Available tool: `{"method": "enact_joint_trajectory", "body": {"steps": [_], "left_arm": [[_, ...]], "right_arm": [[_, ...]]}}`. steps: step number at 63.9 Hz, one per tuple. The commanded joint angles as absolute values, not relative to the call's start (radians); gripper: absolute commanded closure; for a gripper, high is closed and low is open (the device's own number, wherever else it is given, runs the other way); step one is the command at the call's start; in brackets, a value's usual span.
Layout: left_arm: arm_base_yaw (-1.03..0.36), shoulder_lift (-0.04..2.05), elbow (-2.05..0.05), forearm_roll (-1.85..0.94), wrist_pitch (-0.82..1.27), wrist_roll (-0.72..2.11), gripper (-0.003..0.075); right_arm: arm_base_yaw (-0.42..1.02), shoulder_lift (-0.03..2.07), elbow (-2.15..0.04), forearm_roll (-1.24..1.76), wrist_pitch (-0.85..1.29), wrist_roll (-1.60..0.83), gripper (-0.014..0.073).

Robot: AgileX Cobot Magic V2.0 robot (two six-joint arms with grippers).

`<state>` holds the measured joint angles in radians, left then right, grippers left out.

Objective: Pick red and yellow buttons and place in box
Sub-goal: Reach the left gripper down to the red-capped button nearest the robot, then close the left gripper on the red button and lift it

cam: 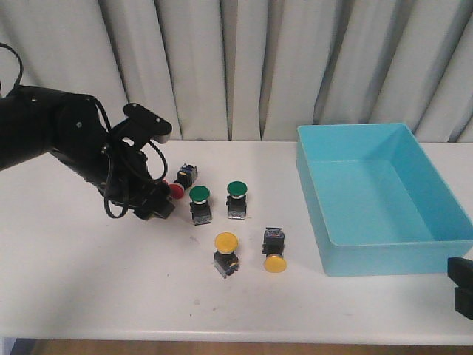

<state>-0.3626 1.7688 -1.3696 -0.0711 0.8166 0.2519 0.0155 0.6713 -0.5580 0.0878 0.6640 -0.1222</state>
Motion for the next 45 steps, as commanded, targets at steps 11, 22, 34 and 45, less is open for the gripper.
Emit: {"method": "enact_joint_trajectory", "body": {"steps": [11,22,34,45], "left_arm": [[-0.291,1.843,-1.536,-0.048,0.811,0.243,0.0182],[-0.285,1.928,-1.625,-0.049,0.808,0.280,0.0182],[-0.287,2.020,-1.702,-0.050,0.805,0.303,0.0182],[-0.288,2.088,-1.749,-0.061,0.798,0.303,0.0182]], "right_arm": [[0.014,0.676,-0.591,0.090,0.605,-0.129,0.0137],[0.014,0.676,-0.591,0.090,0.605,-0.129,0.0137],[0.014,0.676,-0.591,0.089,0.605,-0.129,0.0137],[0.014,0.676,-0.591,0.089,0.605,-0.129,0.0137]]}}
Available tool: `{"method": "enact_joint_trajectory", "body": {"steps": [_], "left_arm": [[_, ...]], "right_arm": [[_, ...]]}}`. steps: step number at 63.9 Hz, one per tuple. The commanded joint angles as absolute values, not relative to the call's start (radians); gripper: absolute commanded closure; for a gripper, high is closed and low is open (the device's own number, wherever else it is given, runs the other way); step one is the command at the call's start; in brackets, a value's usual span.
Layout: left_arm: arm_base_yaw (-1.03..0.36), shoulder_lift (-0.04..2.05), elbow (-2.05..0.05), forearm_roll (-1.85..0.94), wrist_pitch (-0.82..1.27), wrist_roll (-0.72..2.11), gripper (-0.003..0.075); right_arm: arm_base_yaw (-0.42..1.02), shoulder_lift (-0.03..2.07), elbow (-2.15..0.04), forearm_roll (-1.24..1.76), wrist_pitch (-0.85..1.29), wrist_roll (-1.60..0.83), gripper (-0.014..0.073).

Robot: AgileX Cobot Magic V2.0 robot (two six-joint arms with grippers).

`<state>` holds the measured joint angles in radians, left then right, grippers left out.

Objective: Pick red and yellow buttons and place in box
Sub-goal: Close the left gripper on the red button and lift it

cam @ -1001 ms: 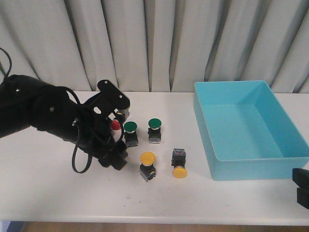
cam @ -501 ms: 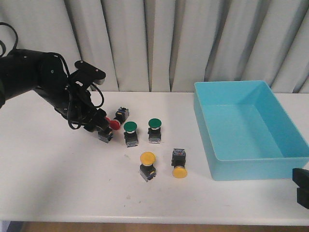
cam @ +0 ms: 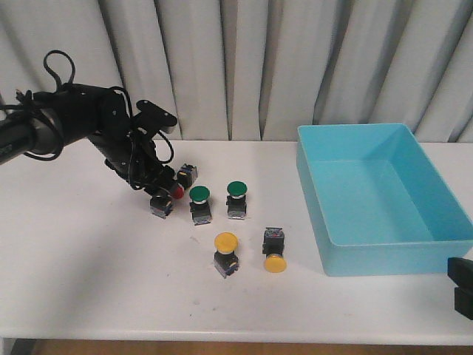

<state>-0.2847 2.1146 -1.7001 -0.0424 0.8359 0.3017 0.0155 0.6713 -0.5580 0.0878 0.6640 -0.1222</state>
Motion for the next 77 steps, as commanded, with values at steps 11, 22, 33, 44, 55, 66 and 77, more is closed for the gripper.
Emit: {"method": "enact_joint_trajectory", "body": {"steps": [11,22,33,44,55,66,77], "left_arm": [[-0.288,2.140,-1.752,-0.061,0.741,0.303,0.0182],[-0.288,2.167,-1.752,-0.058,0.693,0.303,0.0193],[-0.288,2.174,-1.752,-0.058,0.679,0.303,0.0281],[-0.288,2.174,-1.752,-0.058,0.689,0.302,0.0388],[-0.288,2.163,-1.752,-0.058,0.742,0.302,0.0465],[-0.287,2.099,-1.752,-0.057,0.789,0.267,0.0508],[-0.287,1.978,-1.748,-0.058,0.857,0.205,0.0511]], "right_arm": [[0.014,0.676,-0.591,0.088,0.605,-0.129,0.0137],[0.014,0.676,-0.591,0.088,0.603,-0.129,0.0137],[0.014,0.676,-0.591,0.088,0.605,-0.129,0.0137],[0.014,0.676,-0.591,0.088,0.605,-0.129,0.0137],[0.014,0.676,-0.591,0.088,0.605,-0.129,0.0137],[0.014,0.676,-0.591,0.088,0.603,-0.129,0.0137],[0.014,0.676,-0.591,0.087,0.602,-0.129,0.0137]]}}
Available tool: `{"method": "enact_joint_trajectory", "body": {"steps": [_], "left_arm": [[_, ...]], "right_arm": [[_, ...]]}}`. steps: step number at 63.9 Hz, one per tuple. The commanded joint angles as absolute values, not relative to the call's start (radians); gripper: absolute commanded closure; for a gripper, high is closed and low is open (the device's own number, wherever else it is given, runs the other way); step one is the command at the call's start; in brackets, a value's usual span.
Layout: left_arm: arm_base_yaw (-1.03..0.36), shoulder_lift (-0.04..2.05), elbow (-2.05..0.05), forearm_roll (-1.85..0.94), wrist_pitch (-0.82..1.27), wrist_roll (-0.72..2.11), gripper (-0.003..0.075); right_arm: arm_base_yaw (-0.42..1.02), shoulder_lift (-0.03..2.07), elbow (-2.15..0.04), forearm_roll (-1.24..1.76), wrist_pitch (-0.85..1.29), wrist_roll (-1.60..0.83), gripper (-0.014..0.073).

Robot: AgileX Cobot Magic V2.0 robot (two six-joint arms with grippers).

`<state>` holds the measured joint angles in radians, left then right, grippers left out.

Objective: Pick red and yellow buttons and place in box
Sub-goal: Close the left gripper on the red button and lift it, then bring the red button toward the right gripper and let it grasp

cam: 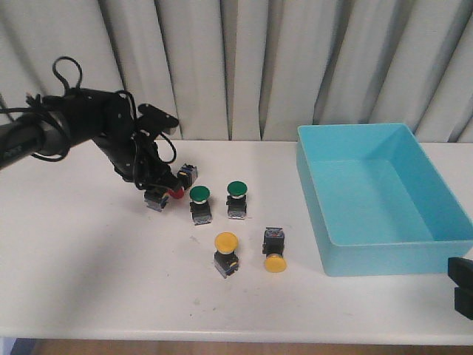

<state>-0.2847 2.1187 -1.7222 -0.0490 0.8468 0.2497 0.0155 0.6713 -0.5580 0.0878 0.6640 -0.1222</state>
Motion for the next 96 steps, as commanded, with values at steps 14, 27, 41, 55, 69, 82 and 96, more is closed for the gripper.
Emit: {"method": "enact_joint_trajectory", "body": {"steps": [14,27,41,55,69,82,96], "left_arm": [[-0.287,1.725,-1.590,-0.058,0.813,0.174,0.0511],[-0.287,1.447,-1.307,-0.058,0.681,0.175,0.0511],[-0.287,1.164,-0.996,-0.058,0.554,0.182,0.0511],[-0.288,1.040,-0.849,-0.126,0.508,0.228,0.0511],[-0.288,1.068,-0.855,-0.485,0.595,0.631,0.0511],[-0.288,1.089,-0.852,-0.940,0.752,1.210,0.0511],[-0.288,1.123,-0.850,-1.206,0.935,1.703,0.0511]], "right_arm": [[0.014,0.676,-0.591,0.087,0.603,-0.129,0.0137],[0.014,0.676,-0.591,0.087,0.603,-0.129,0.0137],[0.014,0.676,-0.591,0.087,0.602,-0.129,0.0137],[0.014,0.676,-0.591,0.088,0.602,-0.129,0.0137],[0.014,0.693,-0.591,0.088,0.603,-0.138,0.0137],[0.014,0.753,-0.599,0.187,0.615,-0.279,0.0125],[0.014,0.878,-0.691,0.560,0.786,-0.855,0.0112]]}}
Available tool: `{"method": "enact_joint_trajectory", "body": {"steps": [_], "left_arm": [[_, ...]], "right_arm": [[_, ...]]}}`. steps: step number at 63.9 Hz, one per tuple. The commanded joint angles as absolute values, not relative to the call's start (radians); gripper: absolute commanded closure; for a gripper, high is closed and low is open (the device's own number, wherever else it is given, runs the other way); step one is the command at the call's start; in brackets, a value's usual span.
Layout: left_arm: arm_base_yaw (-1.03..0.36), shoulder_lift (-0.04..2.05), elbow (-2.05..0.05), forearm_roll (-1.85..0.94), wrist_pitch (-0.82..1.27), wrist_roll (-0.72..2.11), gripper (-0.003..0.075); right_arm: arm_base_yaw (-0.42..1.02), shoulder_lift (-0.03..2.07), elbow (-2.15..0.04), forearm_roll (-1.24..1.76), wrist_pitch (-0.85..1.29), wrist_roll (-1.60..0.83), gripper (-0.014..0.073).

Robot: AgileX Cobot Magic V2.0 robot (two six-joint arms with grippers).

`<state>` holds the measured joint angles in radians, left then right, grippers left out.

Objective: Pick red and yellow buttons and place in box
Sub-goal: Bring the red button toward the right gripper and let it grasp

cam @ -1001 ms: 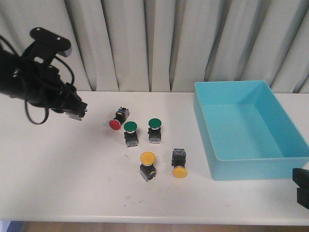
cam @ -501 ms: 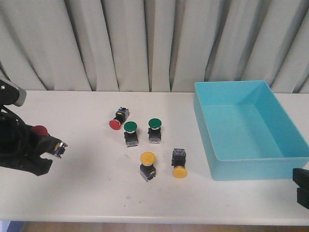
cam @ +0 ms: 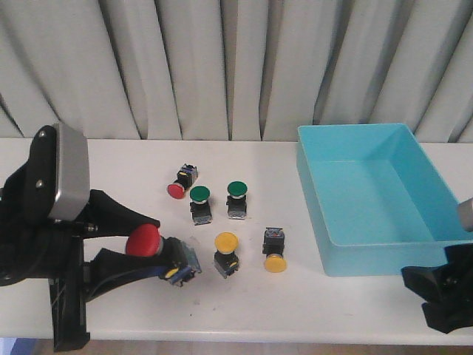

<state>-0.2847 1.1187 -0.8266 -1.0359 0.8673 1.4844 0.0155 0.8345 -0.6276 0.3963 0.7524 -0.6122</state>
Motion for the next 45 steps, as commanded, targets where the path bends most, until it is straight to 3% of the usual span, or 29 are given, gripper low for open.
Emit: {"method": "enact_joint_trajectory", "body": {"steps": [1,10,29,45], "left_arm": [[-0.288,1.128,-0.850,-1.225,0.953,1.743,0.0511],[-0.288,1.172,-0.850,-1.336,1.043,1.916,0.0511],[-0.288,1.229,-0.850,-1.404,1.112,2.027,0.0511],[-0.288,1.231,-0.850,-1.418,1.137,2.026,0.0511]], "right_arm": [[0.015,0.887,-0.700,0.587,0.796,-0.885,0.0112],[0.078,0.980,-0.731,0.746,0.833,-1.097,0.0113],[0.437,1.154,-0.843,0.644,0.756,-1.215,0.0116],[0.625,1.248,-0.932,0.710,0.632,-1.353,0.0116]]}}
